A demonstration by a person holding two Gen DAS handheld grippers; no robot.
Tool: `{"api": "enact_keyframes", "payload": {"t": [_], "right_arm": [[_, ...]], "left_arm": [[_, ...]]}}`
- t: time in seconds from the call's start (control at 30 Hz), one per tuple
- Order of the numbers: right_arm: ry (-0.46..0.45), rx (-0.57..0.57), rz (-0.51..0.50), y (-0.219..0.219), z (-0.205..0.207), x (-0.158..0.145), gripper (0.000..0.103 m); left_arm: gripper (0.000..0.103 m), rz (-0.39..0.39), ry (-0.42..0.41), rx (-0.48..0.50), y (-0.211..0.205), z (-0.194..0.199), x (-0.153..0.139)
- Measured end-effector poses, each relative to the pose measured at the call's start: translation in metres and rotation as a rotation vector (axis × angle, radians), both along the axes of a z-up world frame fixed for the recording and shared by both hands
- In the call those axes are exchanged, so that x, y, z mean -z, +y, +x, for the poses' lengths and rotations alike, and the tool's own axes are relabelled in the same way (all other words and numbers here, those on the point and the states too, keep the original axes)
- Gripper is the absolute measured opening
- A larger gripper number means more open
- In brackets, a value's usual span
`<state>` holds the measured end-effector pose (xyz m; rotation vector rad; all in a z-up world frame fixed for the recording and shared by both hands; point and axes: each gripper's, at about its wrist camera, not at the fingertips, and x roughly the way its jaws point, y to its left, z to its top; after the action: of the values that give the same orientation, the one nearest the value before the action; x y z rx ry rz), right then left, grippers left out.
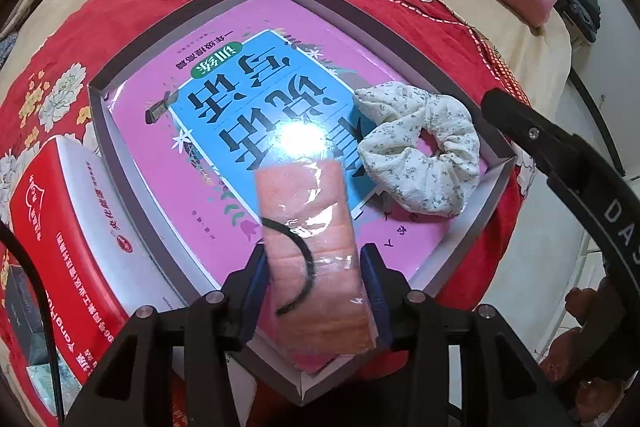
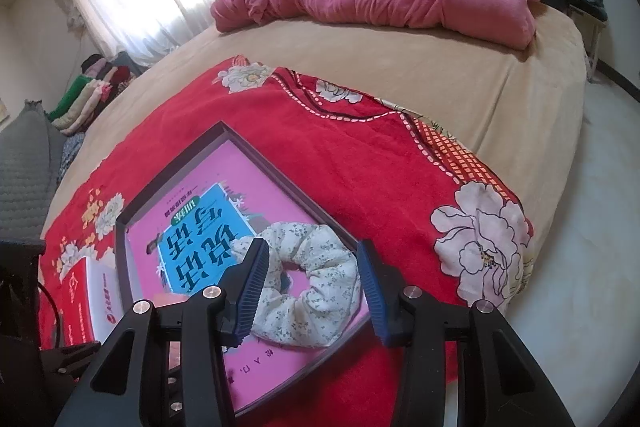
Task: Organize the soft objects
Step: 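Open both tools to drop the scrunchie and towel roll into the pink tray, then move both tools back over the remaining pile of items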
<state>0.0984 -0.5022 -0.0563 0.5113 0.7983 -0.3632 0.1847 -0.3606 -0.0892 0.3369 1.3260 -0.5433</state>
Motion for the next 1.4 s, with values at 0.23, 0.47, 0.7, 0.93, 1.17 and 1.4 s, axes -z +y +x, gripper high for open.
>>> {"api": "enact_keyframes", "payload": {"t": [0.23, 0.47, 0.7, 0.93, 1.17, 1.4], "right_arm": [[-0.011, 0.018, 0.002, -0.006, -0.005, -0.004, 0.048], [-0.027, 0.025, -0.01, -0.007, -0.01, -0.013, 0.055], [-0.04, 0.009, -0.033, 0.002, -0.012, -0.027, 0.064], [-0.037, -0.029, -0.087, 0.023, -0.013, -0.041, 0.075], [-0.051, -0.058, -0.142, 0.046, -0.015, -0.058, 0.076], [-0.075, -0.105, -0.173, 0.071, -0.018, -0.075, 0.077]], "left_arm": [[0.054, 0.005, -0.014, 0.0, -0.002, -0.001, 0.0], [0.064, -0.01, -0.054, -0.02, 0.006, -0.004, -0.015], [0.066, -0.033, -0.11, -0.044, 0.021, -0.012, -0.04], [0.071, -0.054, -0.155, -0.078, 0.044, -0.023, -0.06], [0.072, -0.083, -0.192, -0.111, 0.067, -0.028, -0.08], [0.072, -0.118, -0.214, -0.152, 0.091, -0.031, -0.096]]}}
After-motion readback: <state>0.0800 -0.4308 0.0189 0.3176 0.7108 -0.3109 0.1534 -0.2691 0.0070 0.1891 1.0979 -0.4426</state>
